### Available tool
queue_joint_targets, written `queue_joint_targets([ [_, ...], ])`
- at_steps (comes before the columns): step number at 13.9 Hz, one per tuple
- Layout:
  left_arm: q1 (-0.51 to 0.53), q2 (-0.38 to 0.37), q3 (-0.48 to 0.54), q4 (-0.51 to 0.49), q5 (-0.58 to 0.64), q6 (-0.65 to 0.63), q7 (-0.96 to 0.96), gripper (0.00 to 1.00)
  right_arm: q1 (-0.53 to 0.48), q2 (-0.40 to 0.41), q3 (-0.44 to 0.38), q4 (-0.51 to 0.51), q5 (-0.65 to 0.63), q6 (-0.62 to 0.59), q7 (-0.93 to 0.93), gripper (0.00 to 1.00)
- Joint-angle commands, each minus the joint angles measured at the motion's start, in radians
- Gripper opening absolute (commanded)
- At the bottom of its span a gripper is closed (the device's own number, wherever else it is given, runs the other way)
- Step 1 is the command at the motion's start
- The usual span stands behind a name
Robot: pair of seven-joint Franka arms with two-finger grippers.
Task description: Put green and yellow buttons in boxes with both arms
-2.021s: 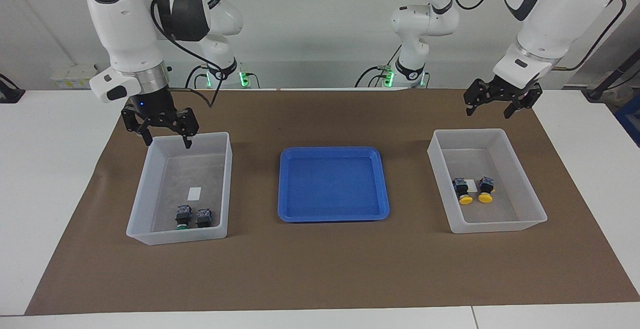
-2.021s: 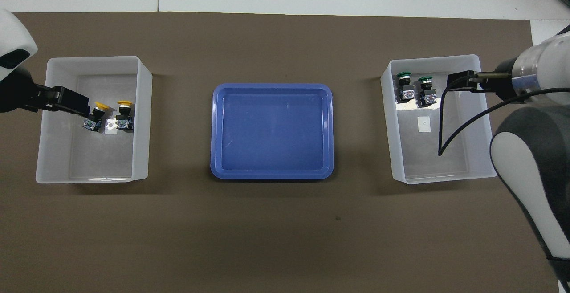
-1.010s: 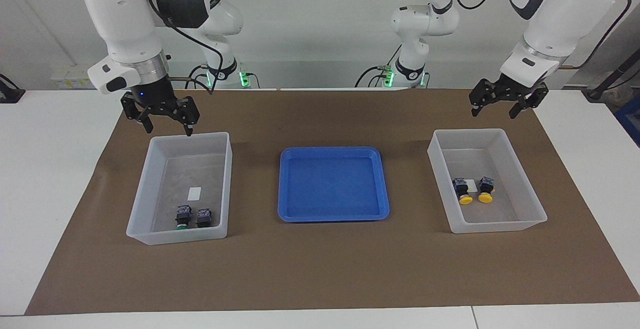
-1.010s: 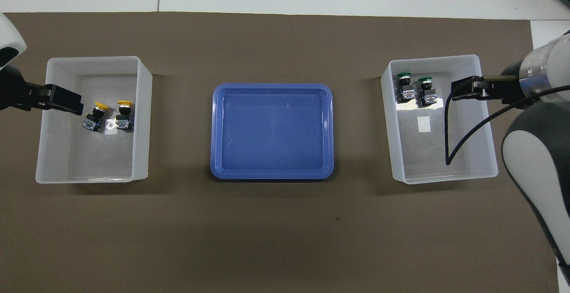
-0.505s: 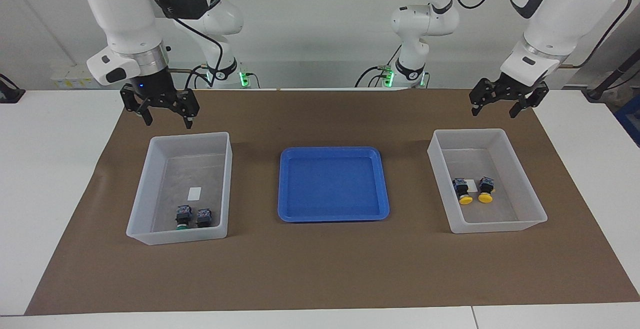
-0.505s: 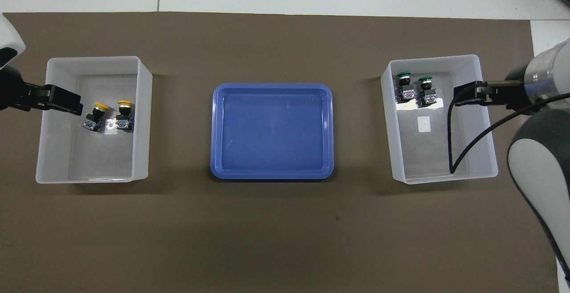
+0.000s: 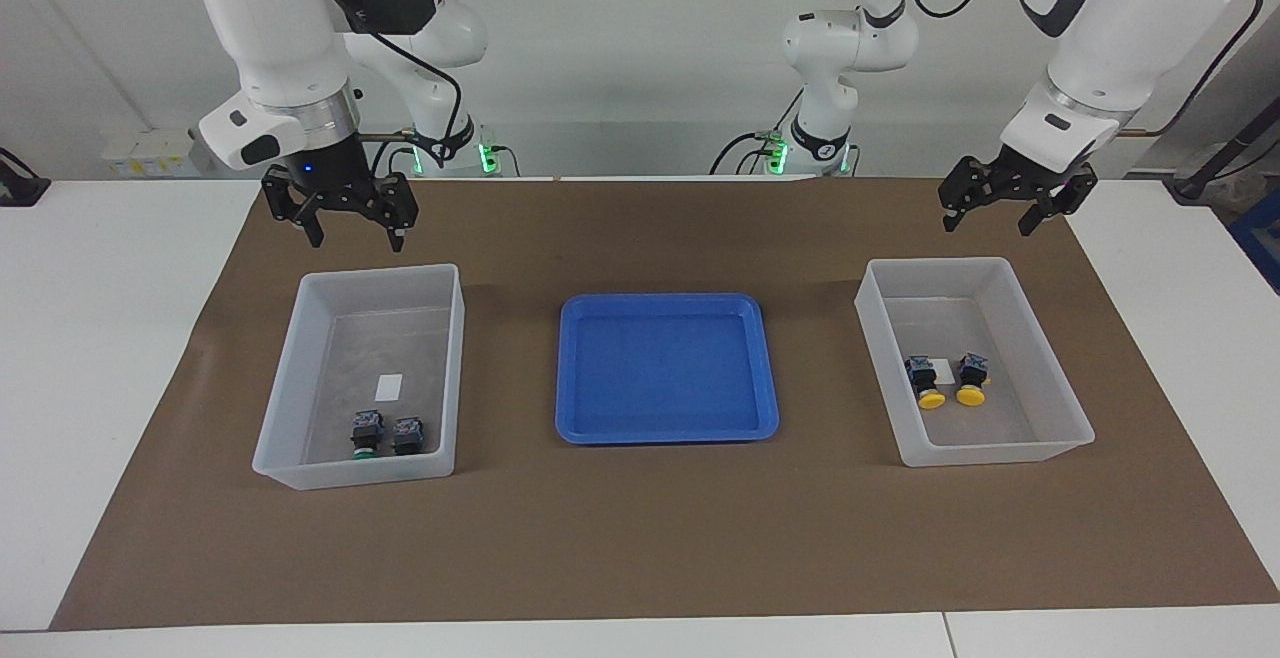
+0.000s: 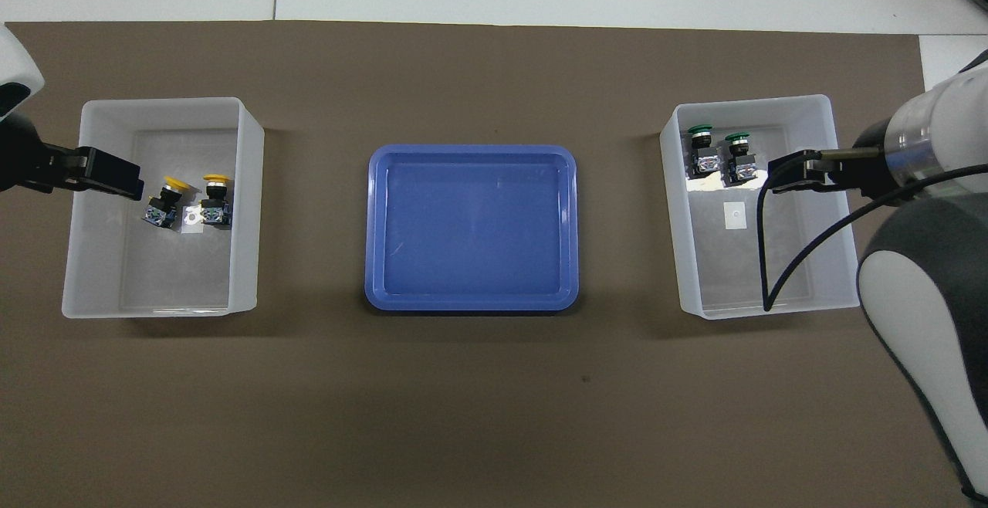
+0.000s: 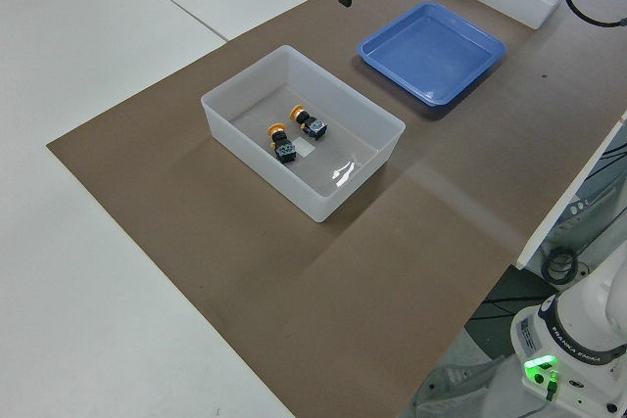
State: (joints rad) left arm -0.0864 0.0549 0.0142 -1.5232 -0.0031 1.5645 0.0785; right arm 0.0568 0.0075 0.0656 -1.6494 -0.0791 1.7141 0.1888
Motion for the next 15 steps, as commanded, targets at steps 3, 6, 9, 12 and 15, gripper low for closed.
queue_joint_targets([
  [3,0.007,-0.032,-0.005,-0.037,0.002,0.008,-0.006,1.00,0.005,-0.007,-0.056,0.011,0.099,-0.027,-0.017,1.00],
  [6,0.007,-0.032,-0.005,-0.037,0.002,0.006,-0.006,1.00,0.000,-0.015,-0.053,0.011,0.098,-0.025,-0.023,1.00],
  [9,0.007,-0.032,-0.005,-0.037,0.002,0.008,-0.006,1.00,-0.003,-0.017,-0.050,0.008,0.098,-0.028,-0.028,1.00],
  [12,0.007,-0.032,-0.005,-0.037,0.002,0.006,-0.006,1.00,0.000,-0.043,-0.046,-0.009,0.098,-0.079,-0.031,1.00],
  [15,0.007,-0.032,-0.005,-0.037,0.002,0.008,-0.006,1.00,-0.011,-0.035,-0.046,-0.010,0.099,-0.085,-0.069,1.00],
])
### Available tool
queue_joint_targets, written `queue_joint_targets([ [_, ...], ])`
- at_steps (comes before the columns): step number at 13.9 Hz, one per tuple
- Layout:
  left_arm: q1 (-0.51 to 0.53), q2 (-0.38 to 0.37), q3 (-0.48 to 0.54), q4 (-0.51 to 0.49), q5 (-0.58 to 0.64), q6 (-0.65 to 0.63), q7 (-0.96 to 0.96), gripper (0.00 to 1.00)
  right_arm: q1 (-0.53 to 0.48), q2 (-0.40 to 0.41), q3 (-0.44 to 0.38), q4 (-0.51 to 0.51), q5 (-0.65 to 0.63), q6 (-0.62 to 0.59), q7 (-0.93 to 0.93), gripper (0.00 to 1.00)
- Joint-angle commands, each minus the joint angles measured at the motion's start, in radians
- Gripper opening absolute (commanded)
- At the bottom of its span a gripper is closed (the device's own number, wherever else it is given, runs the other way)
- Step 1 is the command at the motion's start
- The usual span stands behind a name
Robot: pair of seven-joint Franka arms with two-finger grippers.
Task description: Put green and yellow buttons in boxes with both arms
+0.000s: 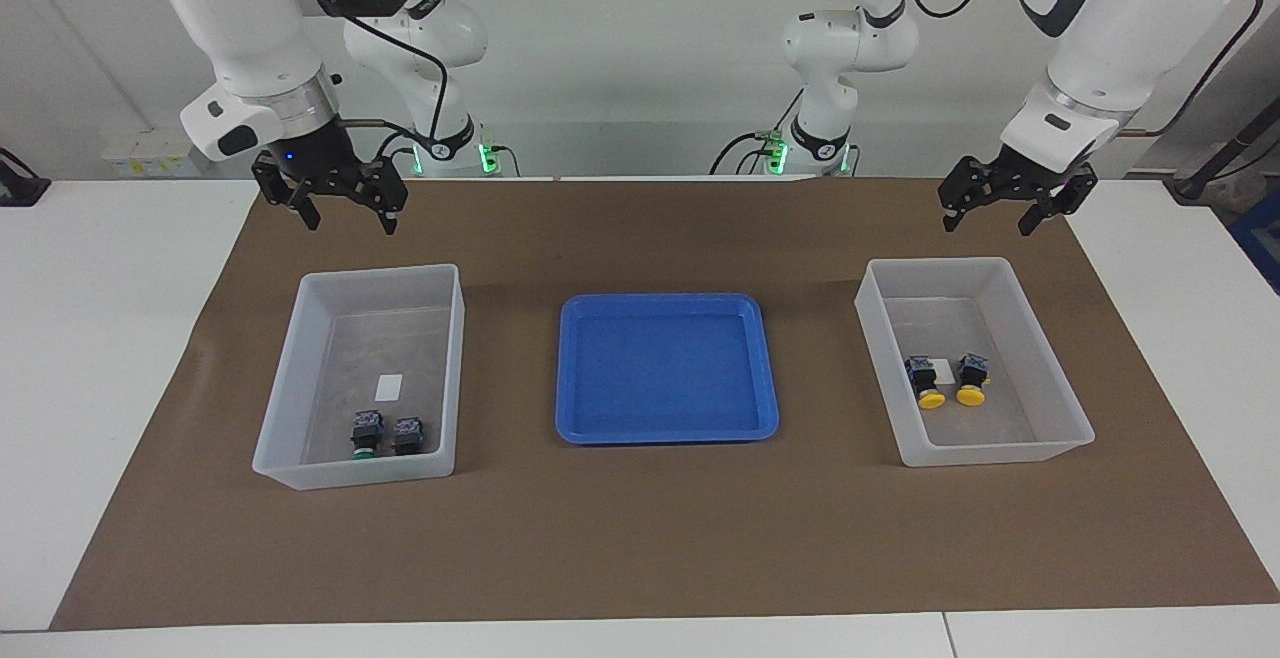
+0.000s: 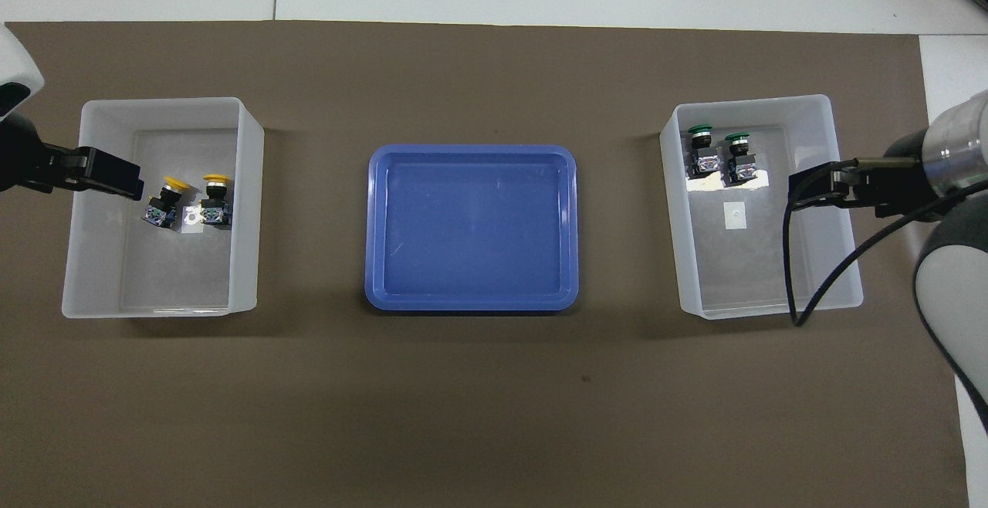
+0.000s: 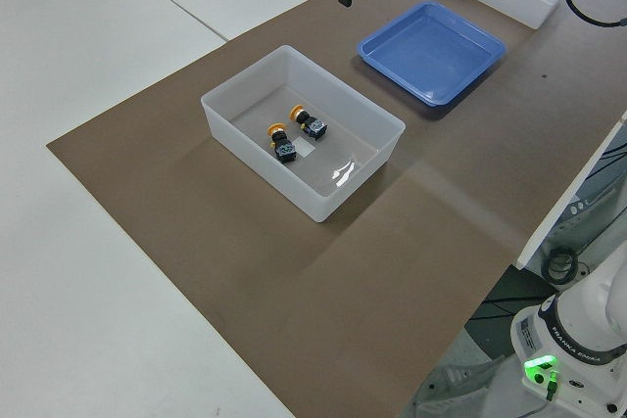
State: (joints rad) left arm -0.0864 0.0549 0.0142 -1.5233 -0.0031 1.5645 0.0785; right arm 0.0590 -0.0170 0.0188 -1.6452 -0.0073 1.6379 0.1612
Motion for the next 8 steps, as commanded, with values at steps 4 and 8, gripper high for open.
queue_joint_targets([
  [4,0.007,-0.032,-0.005,-0.037,0.002,0.006,-0.006,1.00,-0.002,-0.003,0.001,-0.013,0.027,-0.004,-0.035,1.00],
  [8,0.007,-0.032,-0.005,-0.037,0.002,0.008,-0.006,1.00,-0.002,-0.003,0.001,-0.016,0.027,0.000,-0.035,1.00],
])
